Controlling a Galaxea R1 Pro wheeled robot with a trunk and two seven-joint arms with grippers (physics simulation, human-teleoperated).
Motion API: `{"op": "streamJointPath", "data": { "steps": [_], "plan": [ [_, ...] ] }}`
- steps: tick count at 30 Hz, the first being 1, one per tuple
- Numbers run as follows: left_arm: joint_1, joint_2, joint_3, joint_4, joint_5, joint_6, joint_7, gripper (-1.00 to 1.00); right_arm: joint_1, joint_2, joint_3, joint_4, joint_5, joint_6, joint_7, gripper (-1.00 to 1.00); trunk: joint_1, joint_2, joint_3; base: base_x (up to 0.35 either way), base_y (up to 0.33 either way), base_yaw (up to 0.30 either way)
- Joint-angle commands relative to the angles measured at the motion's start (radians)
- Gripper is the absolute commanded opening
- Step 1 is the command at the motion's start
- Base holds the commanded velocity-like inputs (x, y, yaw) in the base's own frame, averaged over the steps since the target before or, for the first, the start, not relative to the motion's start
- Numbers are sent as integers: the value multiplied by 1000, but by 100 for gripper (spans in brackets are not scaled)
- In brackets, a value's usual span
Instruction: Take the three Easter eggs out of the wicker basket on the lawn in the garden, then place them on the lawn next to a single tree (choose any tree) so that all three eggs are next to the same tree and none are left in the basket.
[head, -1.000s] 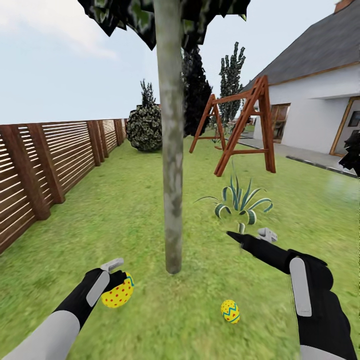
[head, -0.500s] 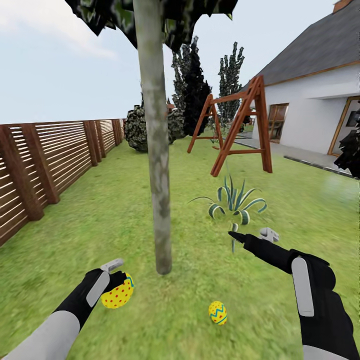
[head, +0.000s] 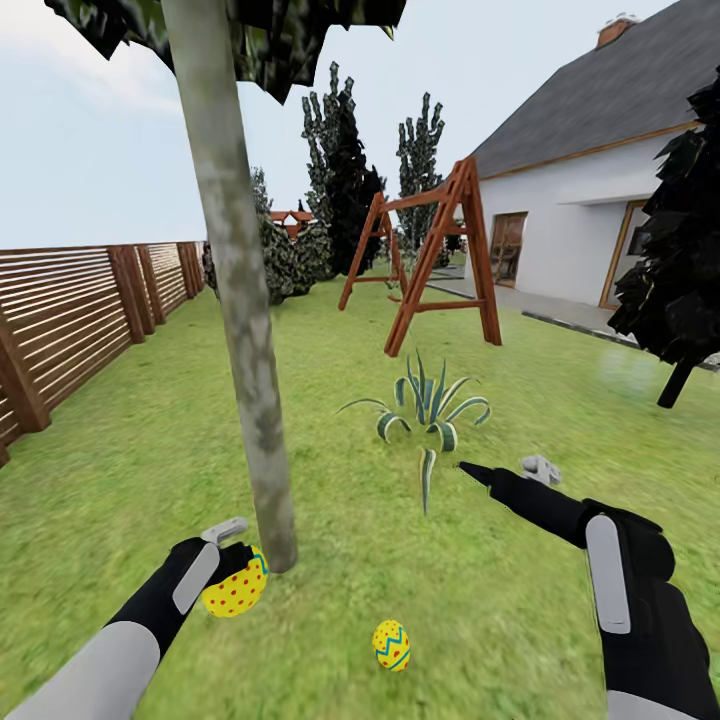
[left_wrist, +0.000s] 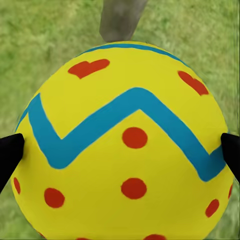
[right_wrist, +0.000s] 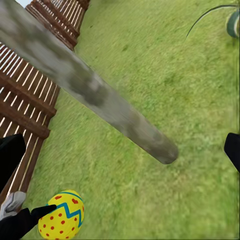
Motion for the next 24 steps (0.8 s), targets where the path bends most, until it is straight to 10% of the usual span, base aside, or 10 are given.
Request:
{"op": "streamJointPath", "data": {
  "steps": [1,24],
  "plan": [
    [-1,2,-7,-2,10,3,9,-100,-2,1,-4,0,8,5,10,100,1,-2,-1,229,-237,-221],
    [-1,2,-7,1,10,1,6,-100,-2,-22,-4,0,-46,5,10,100,1,-2,0,236,-230,-22]
  ]
}}
